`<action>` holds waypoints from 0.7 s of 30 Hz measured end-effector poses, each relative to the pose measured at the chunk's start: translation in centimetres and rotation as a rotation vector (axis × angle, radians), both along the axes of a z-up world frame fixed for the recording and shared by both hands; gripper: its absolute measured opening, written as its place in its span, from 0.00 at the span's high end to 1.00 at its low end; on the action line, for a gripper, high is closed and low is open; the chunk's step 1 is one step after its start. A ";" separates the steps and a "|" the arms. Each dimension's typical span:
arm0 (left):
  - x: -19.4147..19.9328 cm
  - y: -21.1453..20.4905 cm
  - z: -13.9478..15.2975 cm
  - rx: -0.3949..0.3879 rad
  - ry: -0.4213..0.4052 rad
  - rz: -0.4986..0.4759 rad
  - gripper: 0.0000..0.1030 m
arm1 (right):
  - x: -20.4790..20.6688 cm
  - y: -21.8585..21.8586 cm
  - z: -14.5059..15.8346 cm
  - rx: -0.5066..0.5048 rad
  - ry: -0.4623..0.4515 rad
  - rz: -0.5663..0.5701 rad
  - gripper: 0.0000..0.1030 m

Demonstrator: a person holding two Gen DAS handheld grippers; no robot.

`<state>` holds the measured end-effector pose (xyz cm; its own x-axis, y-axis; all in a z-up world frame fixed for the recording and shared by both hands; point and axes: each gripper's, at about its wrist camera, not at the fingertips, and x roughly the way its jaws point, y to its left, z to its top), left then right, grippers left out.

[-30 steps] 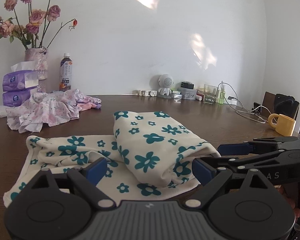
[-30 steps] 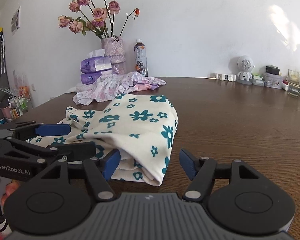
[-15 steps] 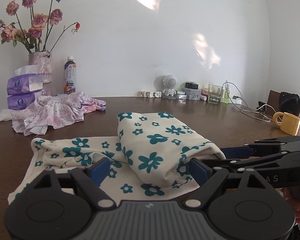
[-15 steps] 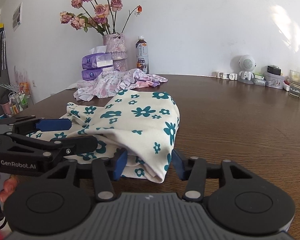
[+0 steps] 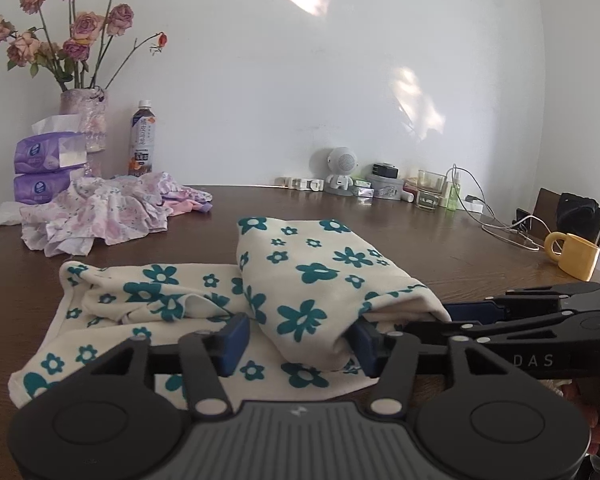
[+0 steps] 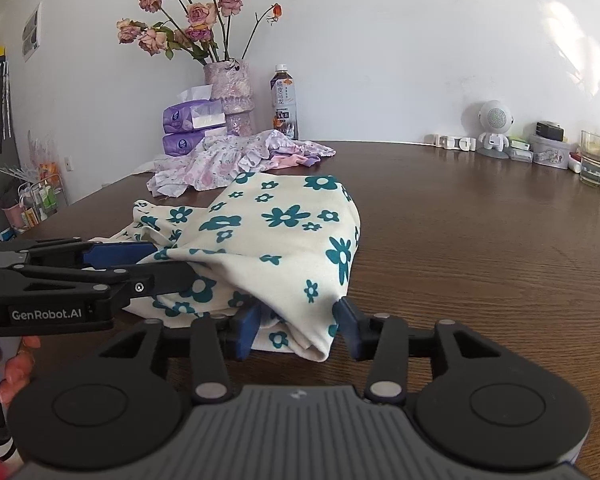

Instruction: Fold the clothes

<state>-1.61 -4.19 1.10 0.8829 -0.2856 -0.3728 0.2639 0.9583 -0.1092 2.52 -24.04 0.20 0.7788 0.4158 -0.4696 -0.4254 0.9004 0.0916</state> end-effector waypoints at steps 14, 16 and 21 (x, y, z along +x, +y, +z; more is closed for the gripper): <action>0.0 0.0 0.0 0.001 -0.001 -0.011 0.52 | -0.1 -0.1 -0.1 0.012 -0.015 -0.007 0.66; 0.0 0.0 0.0 0.001 -0.003 -0.019 0.56 | -0.1 0.0 -0.1 0.008 -0.019 -0.003 0.69; 0.0 -0.1 -0.1 -0.001 0.005 -0.017 0.53 | -0.1 0.0 -0.1 0.010 -0.014 -0.003 0.70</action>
